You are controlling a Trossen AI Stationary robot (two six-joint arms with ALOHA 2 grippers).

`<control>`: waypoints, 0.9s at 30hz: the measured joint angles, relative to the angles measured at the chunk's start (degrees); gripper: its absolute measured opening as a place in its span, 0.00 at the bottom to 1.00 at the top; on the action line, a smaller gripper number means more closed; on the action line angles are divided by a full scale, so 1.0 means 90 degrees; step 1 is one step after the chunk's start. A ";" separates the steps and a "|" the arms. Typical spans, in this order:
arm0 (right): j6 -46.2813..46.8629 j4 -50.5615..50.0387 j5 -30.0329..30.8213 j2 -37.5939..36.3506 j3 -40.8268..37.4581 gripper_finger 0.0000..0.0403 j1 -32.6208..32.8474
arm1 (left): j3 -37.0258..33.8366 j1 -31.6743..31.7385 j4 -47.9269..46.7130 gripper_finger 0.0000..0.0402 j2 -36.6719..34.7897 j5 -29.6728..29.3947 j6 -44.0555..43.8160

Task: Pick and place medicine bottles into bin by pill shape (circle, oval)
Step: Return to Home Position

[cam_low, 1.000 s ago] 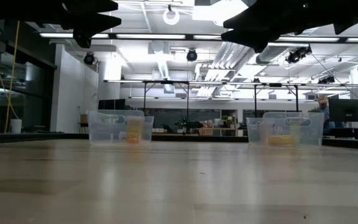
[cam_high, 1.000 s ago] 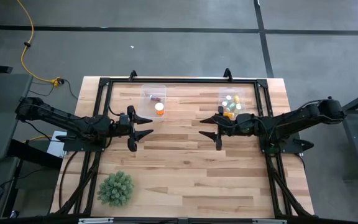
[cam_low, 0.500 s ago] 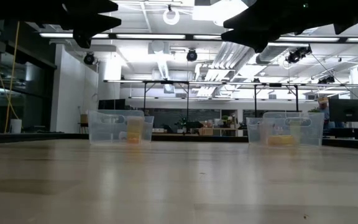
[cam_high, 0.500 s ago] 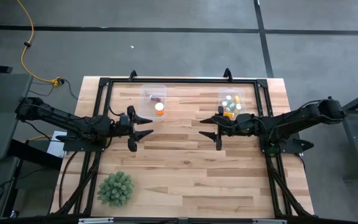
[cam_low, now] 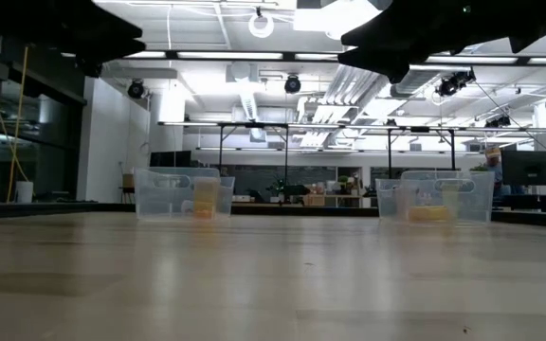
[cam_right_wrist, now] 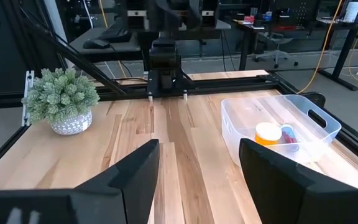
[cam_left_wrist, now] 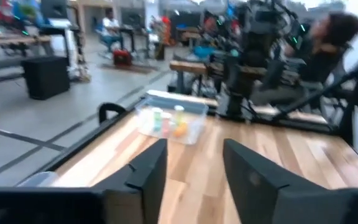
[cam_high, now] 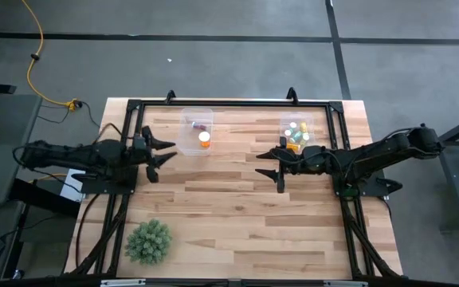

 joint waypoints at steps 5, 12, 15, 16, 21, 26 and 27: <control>0.0049 0.0006 0.0071 0.0000 0.0000 0.54 -0.0002 | -0.0705 0.0363 0.0048 0.17 -0.1176 0.0099 0.0102; 0.0169 -0.0007 0.0087 0.0000 0.0000 0.54 -0.0002 | -0.1088 0.0959 -0.0008 0.02 -0.2160 0.0488 0.0099; 0.0169 -0.0039 0.0087 0.0000 0.0000 0.54 -0.0002 | -0.1015 0.1171 0.0036 0.00 -0.2108 0.0720 0.0074; 0.0169 -0.0053 0.0087 0.0000 0.0000 0.54 -0.0002 | -0.1011 0.1231 0.0066 0.00 -0.2090 0.0773 0.0015; 0.0169 -0.0055 0.0090 -0.0002 0.0000 0.54 -0.0002 | -0.1327 0.1308 0.0071 0.00 -0.2116 0.0991 -0.0303; 0.0169 -0.0093 0.0090 -0.0002 0.0000 0.54 -0.0002 | -0.1762 0.1182 0.0105 0.00 -0.2122 0.1183 -0.0644; 0.0169 -0.0104 0.0090 -0.0002 0.0000 0.54 -0.0002 | -0.1783 0.1128 0.0237 0.00 -0.2100 0.1304 -0.0671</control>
